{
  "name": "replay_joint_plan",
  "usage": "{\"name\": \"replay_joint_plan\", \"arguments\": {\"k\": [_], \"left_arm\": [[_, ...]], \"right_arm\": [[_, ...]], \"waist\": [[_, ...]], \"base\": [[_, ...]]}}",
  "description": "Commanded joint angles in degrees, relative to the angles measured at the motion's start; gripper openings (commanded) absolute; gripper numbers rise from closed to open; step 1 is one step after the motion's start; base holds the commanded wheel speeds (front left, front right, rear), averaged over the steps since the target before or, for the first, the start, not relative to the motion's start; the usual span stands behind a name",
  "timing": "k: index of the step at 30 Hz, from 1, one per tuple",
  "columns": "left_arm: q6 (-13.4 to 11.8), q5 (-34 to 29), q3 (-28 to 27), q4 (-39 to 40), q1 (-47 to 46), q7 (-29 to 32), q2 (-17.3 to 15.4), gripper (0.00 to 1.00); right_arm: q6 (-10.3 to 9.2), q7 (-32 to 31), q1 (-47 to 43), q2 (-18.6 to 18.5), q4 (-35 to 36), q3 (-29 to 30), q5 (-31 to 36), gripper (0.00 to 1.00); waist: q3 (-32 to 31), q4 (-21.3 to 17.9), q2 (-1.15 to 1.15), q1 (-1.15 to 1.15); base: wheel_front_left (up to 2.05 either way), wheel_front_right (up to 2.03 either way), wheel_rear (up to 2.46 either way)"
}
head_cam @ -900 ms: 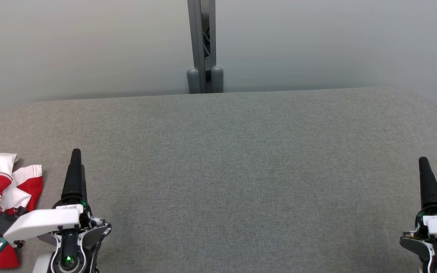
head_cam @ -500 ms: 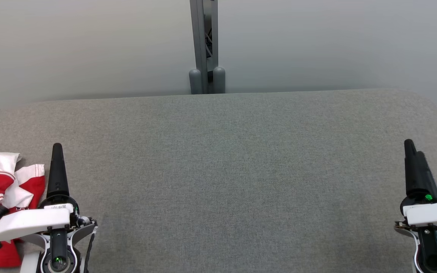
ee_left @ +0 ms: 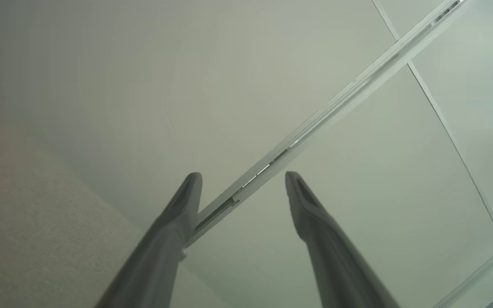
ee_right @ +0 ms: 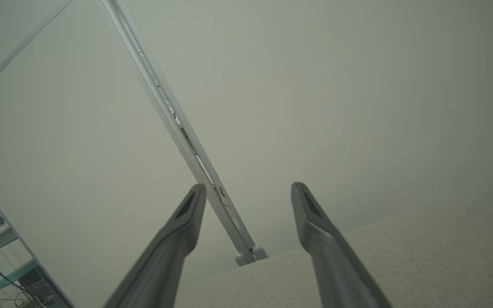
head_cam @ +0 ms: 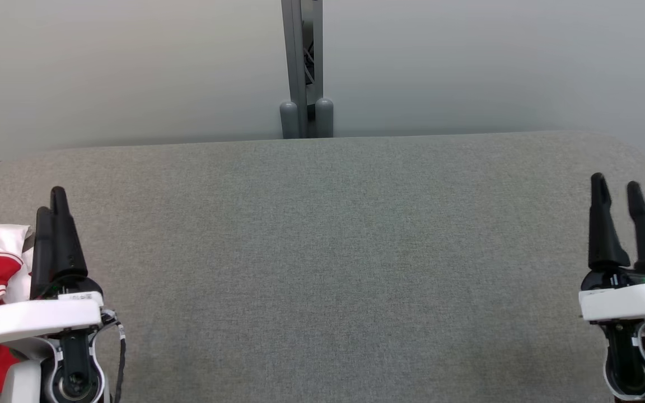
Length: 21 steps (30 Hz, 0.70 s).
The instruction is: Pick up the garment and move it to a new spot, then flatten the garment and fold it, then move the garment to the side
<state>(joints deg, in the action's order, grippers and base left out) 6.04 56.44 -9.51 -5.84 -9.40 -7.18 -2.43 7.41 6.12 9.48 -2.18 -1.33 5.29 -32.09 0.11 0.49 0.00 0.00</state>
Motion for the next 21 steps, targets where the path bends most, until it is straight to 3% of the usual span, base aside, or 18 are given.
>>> {"name": "replay_joint_plan", "arguments": {"k": [1, 13, 21], "left_arm": [[-0.5, -2.4, 0.4, 1.8, -0.1, -0.4, -0.3, 1.00], [-8.1, -22.5, 8.1, 6.0, 2.0, -2.2, -0.4, 1.00], [-11.2, -32.8, 11.8, 4.4, 3.5, -3.2, -0.4, 1.00]], "right_arm": [[0.10, 0.8, 1.4, -0.4, 1.3, 0.6, 2.3, 1.00], [0.11, 2.7, 0.3, -0.5, 0.6, -1.9, 14.3, 1.00], [0.11, 3.9, -0.3, -0.6, 1.3, -2.5, 18.7, 1.00]], "waist": [[0.0, 0.0, 0.00, 0.00], [0.1, -0.5, 0.00, 0.00], [0.4, -0.5, 0.00, 0.00]], "base": [[0.00, 0.00, 0.00], [0.00, 0.00, 0.00], [0.00, 0.00, 0.00]]}}
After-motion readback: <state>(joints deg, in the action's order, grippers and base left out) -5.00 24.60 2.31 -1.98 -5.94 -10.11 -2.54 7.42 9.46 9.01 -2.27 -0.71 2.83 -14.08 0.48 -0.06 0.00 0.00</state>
